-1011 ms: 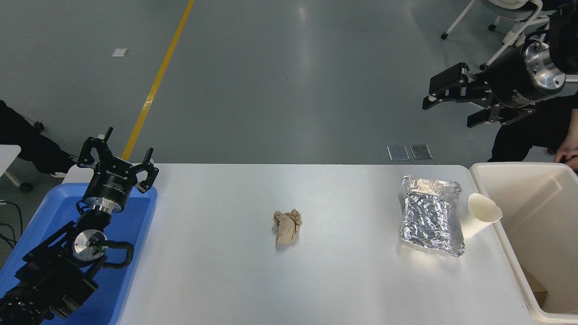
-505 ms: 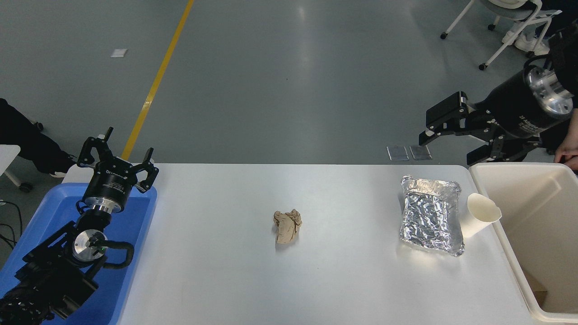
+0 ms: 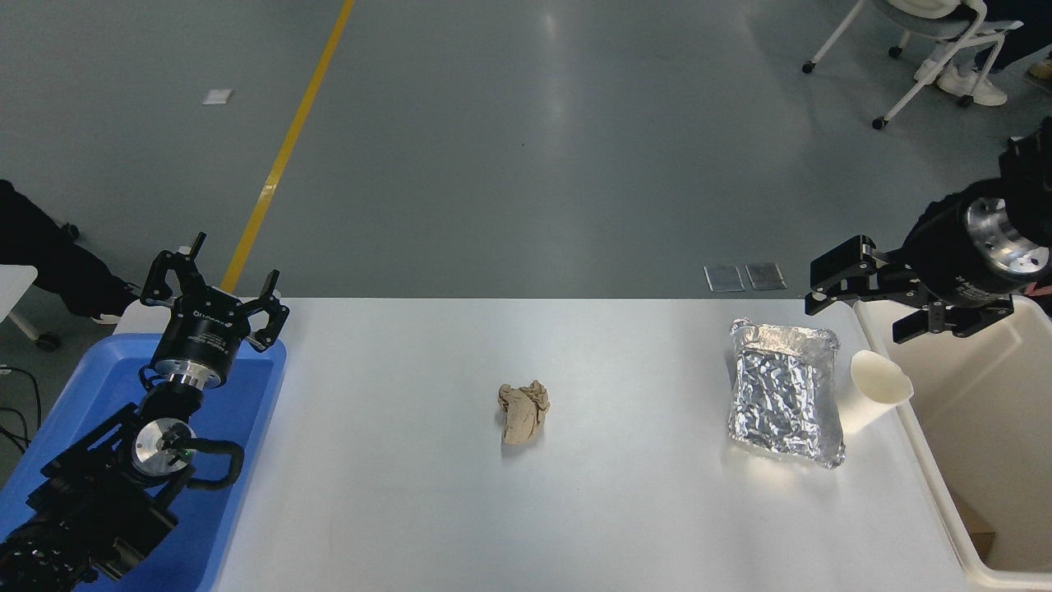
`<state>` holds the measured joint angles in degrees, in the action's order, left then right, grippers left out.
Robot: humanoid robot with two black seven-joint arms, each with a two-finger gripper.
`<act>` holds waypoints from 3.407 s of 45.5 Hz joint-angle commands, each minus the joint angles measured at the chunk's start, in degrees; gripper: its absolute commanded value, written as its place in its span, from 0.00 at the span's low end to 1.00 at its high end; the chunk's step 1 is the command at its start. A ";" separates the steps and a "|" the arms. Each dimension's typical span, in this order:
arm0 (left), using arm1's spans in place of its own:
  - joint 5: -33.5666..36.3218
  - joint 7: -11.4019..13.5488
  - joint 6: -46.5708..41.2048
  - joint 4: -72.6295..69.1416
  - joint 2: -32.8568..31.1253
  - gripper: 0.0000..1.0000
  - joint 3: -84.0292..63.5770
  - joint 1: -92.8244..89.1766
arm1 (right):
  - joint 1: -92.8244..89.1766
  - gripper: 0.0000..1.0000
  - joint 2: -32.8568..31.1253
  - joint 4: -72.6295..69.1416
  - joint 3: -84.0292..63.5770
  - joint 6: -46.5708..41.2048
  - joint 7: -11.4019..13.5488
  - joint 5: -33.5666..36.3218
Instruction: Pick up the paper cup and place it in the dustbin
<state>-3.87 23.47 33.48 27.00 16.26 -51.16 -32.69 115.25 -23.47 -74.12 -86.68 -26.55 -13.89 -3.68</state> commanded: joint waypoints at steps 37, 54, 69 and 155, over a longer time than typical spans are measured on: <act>-0.09 0.00 0.01 -0.02 0.00 0.99 -0.08 0.00 | -40.54 1.00 -4.75 22.88 9.87 28.66 0.00 10.36; 0.00 0.00 0.01 -0.02 0.00 0.99 -0.08 0.00 | -44.58 1.00 -4.66 22.97 13.29 33.14 -0.09 10.36; 0.00 0.00 0.01 0.07 0.00 0.99 -0.08 0.00 | -46.08 0.89 -4.31 22.97 14.61 35.51 -0.17 10.45; -0.09 0.00 0.10 0.07 0.00 0.99 -0.08 0.00 | -14.45 0.00 -21.18 19.80 13.38 26.29 -6.41 0.43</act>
<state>-3.94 23.47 33.58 27.04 16.26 -51.24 -32.70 90.07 -40.83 -54.01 -72.92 4.86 -20.06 -2.21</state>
